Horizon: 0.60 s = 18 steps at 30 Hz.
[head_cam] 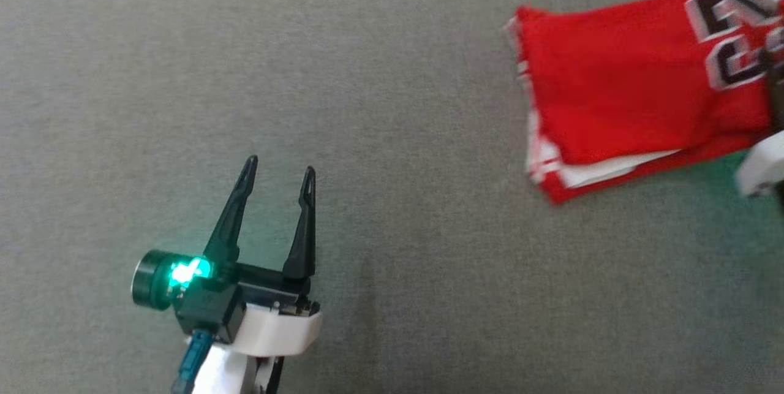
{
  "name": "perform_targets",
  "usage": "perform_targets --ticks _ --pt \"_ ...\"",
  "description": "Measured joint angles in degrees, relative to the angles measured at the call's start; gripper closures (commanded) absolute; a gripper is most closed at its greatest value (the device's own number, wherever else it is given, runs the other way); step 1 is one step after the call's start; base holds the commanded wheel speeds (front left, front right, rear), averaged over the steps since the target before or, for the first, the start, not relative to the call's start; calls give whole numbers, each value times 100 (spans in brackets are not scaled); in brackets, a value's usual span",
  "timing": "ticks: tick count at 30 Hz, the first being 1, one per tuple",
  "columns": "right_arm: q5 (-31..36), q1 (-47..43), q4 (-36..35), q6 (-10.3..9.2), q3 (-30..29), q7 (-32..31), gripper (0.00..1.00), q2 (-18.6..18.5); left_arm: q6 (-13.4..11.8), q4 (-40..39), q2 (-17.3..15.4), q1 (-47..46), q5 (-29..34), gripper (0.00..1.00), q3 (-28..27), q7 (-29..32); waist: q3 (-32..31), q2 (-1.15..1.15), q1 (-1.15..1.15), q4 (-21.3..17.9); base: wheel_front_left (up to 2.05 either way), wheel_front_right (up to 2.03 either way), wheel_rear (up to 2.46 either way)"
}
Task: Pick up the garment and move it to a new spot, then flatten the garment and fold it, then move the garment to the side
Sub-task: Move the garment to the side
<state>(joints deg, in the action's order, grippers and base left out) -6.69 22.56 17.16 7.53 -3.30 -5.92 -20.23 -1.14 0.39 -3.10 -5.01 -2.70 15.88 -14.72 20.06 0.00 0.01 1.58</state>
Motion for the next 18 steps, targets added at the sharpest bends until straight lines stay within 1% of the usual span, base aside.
perform_targets --ticks 5,8,10,11,12,15,17,18 --pt "125 -219 -1185 0 -664 -660 100 -420 73 0 5 -185 3 0 -22 0 328 0 0 -190 0 0 0" --pt "175 -378 -1694 0 -1165 -1002 100 -698 116 -10 8 -369 21 0 -26 0 531 0 0 -254 0 0 0" --pt "183 -450 -2002 0 -1525 -1216 100 -808 122 -12 12 -478 24 0 -25 0 650 0 0 -274 0 0 0" --pt "235 -470 -2137 0 -1670 -1298 69 -868 123 -12 12 -521 24 0 -25 0 703 0 0 -279 0 0 0" --pt "327 -477 -2259 0 -1815 -1335 0 -917 125 -13 13 -554 24 0 -26 0 749 0 0 -282 0 0 0" --pt "610 -472 -2560 0 -2045 -1304 0 -961 166 -7 14 -598 -2 0 -22 0 809 0 0 -257 0 0 0" --pt "748 -467 -2635 0 -2052 -1182 0 -866 165 37 14 -633 -47 0 -20 0 756 0 0 -221 0 0 0" --pt "835 -470 -2646 0 -2019 -1111 0 -776 163 37 14 -633 -169 0 -15 0 713 0 -1 -202 0 0 0"
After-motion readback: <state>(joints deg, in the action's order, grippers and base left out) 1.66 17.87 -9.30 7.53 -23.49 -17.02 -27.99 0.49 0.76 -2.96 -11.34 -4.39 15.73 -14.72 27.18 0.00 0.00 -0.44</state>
